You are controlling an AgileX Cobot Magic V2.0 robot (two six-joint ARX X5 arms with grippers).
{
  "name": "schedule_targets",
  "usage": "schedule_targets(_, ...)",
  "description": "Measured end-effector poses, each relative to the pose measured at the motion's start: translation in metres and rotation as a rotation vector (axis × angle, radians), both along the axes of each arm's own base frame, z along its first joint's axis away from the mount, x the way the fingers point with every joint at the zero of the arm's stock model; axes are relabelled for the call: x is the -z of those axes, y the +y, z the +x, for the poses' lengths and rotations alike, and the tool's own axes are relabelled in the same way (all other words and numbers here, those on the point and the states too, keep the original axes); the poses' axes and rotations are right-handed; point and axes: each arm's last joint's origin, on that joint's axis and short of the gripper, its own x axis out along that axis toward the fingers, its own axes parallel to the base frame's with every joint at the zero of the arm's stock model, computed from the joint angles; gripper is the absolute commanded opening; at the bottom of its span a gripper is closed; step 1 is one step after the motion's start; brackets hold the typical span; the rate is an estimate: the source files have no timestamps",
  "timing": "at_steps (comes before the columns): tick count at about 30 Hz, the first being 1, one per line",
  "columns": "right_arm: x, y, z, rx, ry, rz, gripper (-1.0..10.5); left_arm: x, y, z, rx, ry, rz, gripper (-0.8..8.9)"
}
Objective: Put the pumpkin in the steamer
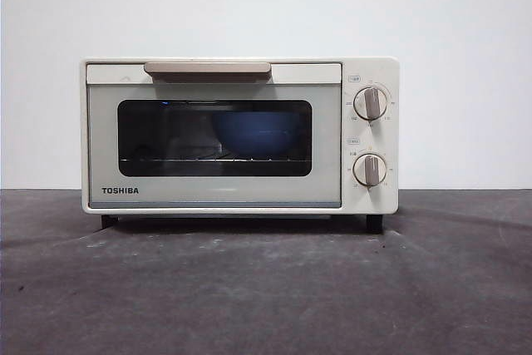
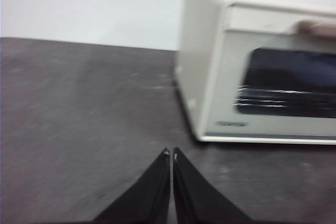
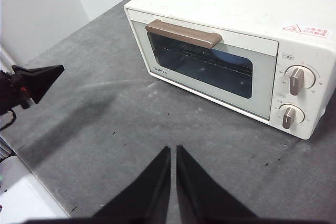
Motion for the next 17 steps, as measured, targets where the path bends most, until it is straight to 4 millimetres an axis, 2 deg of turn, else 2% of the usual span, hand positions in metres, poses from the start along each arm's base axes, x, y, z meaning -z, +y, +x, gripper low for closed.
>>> schedule_targets(8, -0.0001, 0.0000, 0.0000, 0.000, -0.001, 0.000, 0.1, 0.0060, 0.0039, -0.0017, -0.134, 0.037, 0.007, 0.19)
schedule_targets(17, -0.0001, 0.0000, 0.0000, 0.000, -0.001, 0.000, 0.1, 0.0086, 0.0040, -0.0021, -0.137, 0.063, 0.010, 0.19)
